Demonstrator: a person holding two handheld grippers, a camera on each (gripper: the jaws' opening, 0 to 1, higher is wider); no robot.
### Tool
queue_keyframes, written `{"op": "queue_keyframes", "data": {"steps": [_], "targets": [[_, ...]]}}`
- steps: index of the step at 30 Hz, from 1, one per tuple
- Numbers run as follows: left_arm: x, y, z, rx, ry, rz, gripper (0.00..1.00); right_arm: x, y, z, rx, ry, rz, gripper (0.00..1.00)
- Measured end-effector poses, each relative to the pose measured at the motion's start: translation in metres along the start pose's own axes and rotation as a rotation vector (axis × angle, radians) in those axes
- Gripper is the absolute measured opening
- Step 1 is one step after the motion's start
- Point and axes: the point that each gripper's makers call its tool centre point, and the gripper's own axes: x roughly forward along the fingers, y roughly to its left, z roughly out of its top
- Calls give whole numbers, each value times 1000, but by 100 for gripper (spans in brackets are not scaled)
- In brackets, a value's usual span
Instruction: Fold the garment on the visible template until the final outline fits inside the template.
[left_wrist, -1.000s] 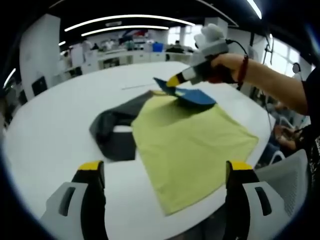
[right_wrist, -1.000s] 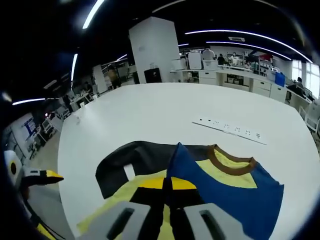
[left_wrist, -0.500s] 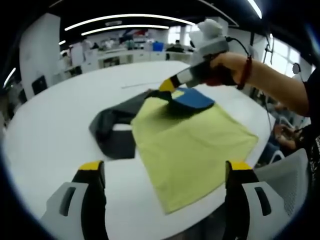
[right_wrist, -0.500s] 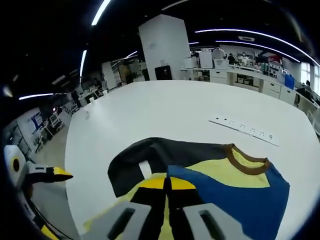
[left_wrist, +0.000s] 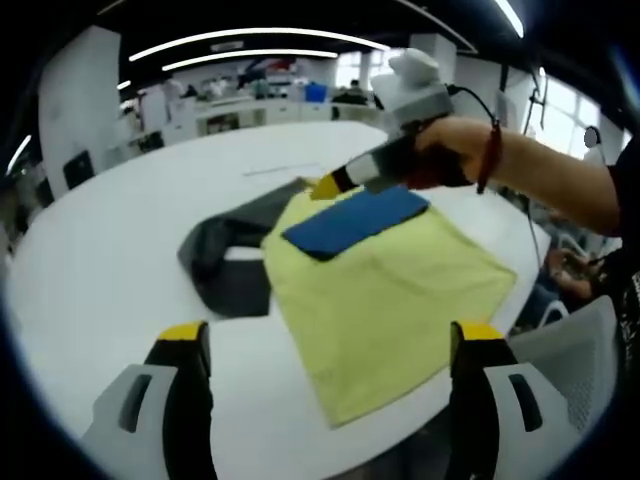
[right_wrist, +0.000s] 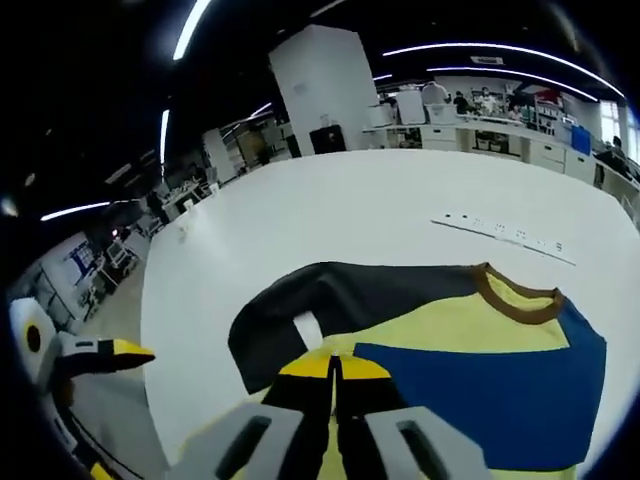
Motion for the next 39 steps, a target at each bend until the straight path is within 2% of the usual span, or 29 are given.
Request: {"op": "queue_keyframes", "data": {"steps": [2,7,8,12,18,25,33,39], "targets": [[-1,1,-1,-2,-1,3,96,2,4,-6,19,8,13,0],[-3,2,-2,-7,-1,9,96,0,-4,-17,35,34,-5,0],[-3,2,-3,-7,-1,10,96,0,-5,-18,39,39,-8,3],[-3,2,-4,-2,7,9,98,-7,-25,-21,14,42,-89,23],[-2,1,-1,12,7,6,99,-19,-52,-21,0,23,-170,54],[-2,0,-2,16,9,6,99,-36,-77,-22,-3,13,-218,70],[-2,0,-3,17,14,6,99,-60,-113,-31,3,3,-280,76],[-2,-1,-1,17,8,6,99,-83,-146,-48,11,15,-330,76]]}}
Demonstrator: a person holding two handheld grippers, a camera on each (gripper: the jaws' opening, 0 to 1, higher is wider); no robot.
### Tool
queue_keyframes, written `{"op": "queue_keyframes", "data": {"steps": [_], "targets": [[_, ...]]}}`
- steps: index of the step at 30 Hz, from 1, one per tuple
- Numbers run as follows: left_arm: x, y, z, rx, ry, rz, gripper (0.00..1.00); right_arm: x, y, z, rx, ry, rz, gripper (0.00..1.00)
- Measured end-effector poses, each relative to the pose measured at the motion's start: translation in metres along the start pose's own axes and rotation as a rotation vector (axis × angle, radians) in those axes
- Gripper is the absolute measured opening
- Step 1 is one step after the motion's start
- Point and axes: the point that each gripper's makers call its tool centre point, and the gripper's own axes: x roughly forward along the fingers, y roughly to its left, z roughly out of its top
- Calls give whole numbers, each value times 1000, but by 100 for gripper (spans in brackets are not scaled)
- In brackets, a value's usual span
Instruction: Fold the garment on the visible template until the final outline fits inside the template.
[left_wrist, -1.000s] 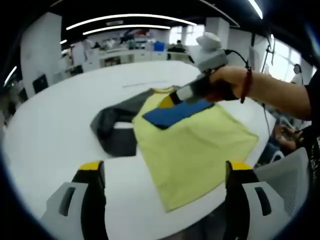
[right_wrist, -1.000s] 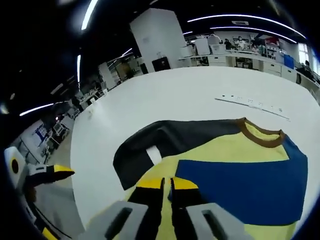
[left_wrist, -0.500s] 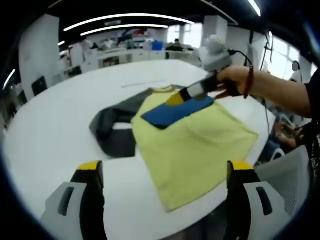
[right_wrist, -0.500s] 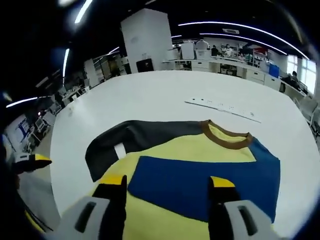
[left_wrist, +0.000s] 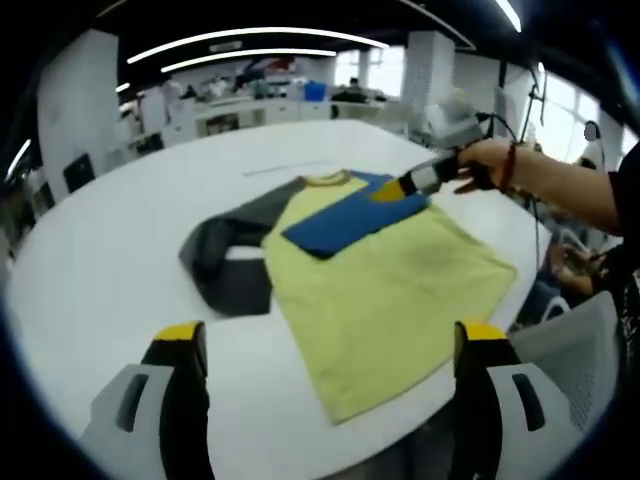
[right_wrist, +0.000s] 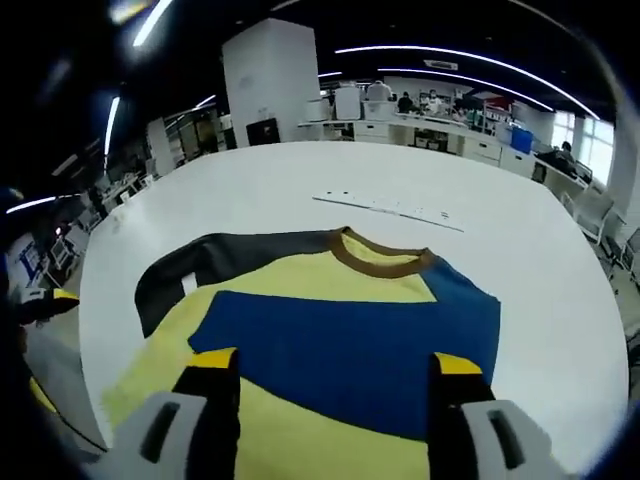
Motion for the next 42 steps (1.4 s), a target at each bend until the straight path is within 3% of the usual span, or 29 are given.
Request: {"op": "queue_keyframes", "data": {"steps": [7,18,25,42], "targets": [[3,-4,2,9,1,-9,99,-9,-31,-14,6,11,-39,72],[2,-4,1,7,4,-3,99,-20,-60,-34,13,16,-71,61],[1,-2,-1,0,9,6,99,-24,-69,-46,49,29,-77,42],[2,-3,1,-7,-4,4,99,-32,-95,-67,58,56,-150,16]]}}
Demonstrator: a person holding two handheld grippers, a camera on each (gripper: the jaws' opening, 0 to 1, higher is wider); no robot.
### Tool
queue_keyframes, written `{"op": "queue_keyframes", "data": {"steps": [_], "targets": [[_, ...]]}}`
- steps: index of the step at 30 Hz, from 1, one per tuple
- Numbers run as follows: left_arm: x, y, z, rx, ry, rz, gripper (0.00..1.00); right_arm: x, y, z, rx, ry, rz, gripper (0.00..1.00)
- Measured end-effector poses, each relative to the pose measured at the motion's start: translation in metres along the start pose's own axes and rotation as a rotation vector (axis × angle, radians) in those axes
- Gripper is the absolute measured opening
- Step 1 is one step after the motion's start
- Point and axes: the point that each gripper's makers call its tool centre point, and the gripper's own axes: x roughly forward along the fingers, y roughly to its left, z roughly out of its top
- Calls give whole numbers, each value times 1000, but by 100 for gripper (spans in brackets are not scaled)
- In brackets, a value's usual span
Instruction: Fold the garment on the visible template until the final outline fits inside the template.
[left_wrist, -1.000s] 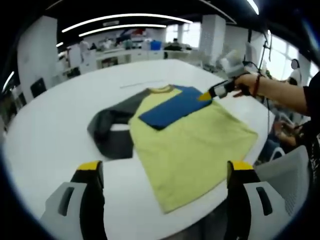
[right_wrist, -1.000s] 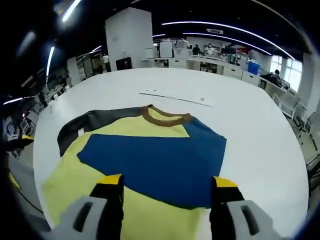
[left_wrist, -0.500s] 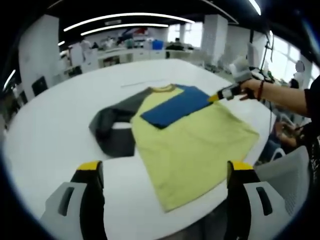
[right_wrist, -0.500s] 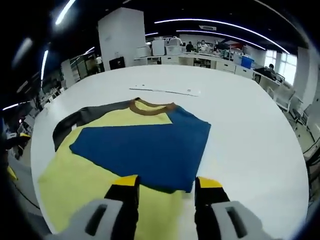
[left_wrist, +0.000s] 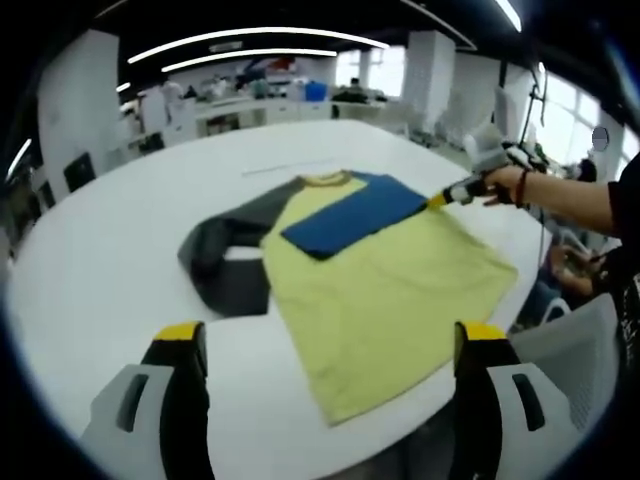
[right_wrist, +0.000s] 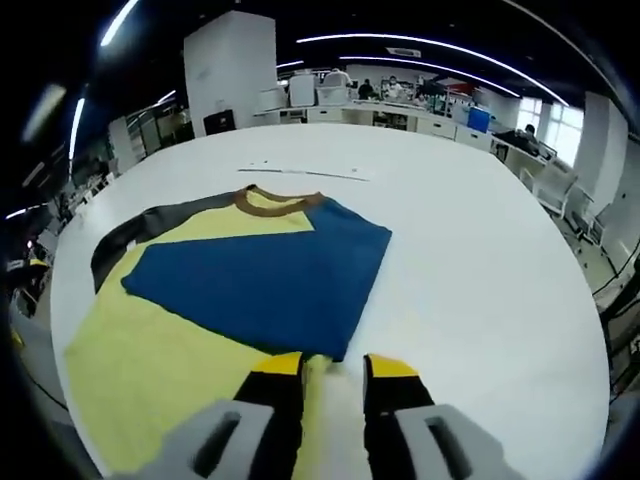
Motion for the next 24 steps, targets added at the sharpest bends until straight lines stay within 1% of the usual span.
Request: {"op": "queue_keyframes", "data": {"steps": [2,4,8,12,16,22,24], "targets": [[0,0,0,1,-1,0,99,3,-2,-2,0,1,-4,13],[0,0,0,2,1,0,99,7,-5,-4,3,1,-5,12],[0,0,-1,1,3,1,99,9,-1,-5,63,-12,27,8],[0,0,-3,2,11,1,99,10,2,-4,90,-19,38,3],[0,0,-2,2,9,2,99,11,3,-4,85,-15,24,0],[-1,2,-3,3,14,8,99,9,0,-6,67,9,28,0],[-2,4,-4,1,18,11,99,9,-4,-7,58,14,25,0]]}}
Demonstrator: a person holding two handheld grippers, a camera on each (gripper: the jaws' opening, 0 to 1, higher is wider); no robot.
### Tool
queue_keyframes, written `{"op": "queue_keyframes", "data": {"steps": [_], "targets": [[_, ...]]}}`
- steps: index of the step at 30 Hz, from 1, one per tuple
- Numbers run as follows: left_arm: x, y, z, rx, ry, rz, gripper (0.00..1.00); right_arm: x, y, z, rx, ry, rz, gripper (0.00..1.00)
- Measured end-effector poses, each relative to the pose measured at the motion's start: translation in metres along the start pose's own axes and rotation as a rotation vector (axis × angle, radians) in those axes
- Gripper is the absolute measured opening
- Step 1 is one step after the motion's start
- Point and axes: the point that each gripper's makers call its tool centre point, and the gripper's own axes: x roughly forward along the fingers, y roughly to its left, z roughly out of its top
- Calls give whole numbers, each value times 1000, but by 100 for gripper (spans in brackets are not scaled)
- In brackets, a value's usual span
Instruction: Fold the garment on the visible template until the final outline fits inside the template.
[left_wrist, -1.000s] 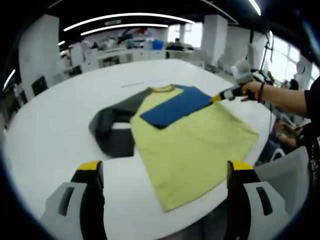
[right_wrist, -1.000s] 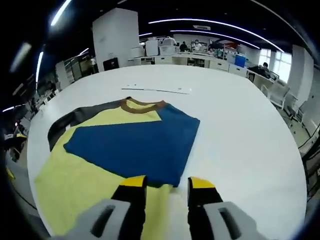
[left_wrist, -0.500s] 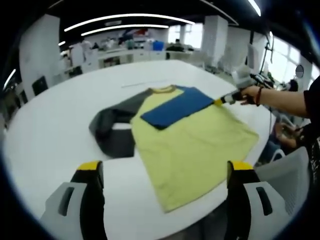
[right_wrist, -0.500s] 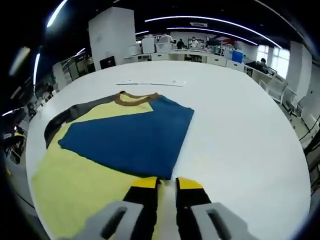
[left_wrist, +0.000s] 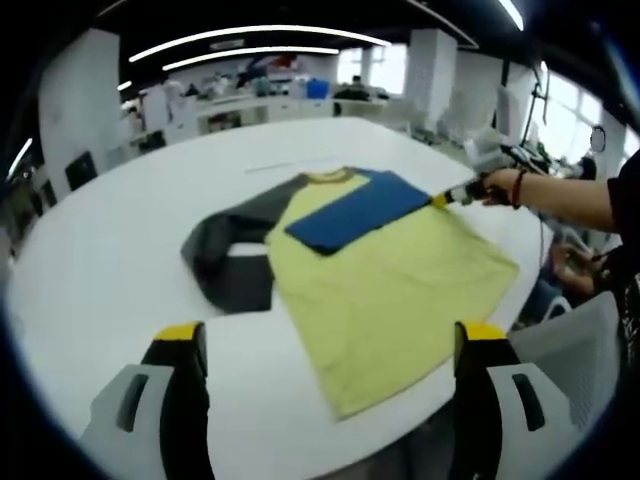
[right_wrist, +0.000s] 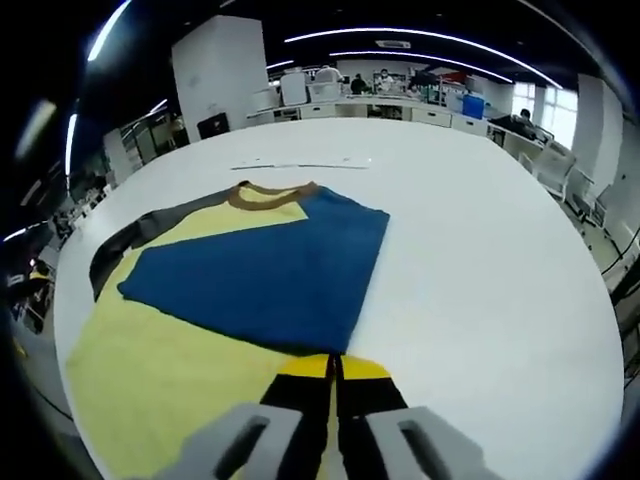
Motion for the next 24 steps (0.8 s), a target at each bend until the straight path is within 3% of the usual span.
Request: {"op": "queue_keyframes", "data": {"steps": [24], "targets": [[6,20,-2,-46,12,40,94,-6,-33,-4,-15,37,-21,0]]}}
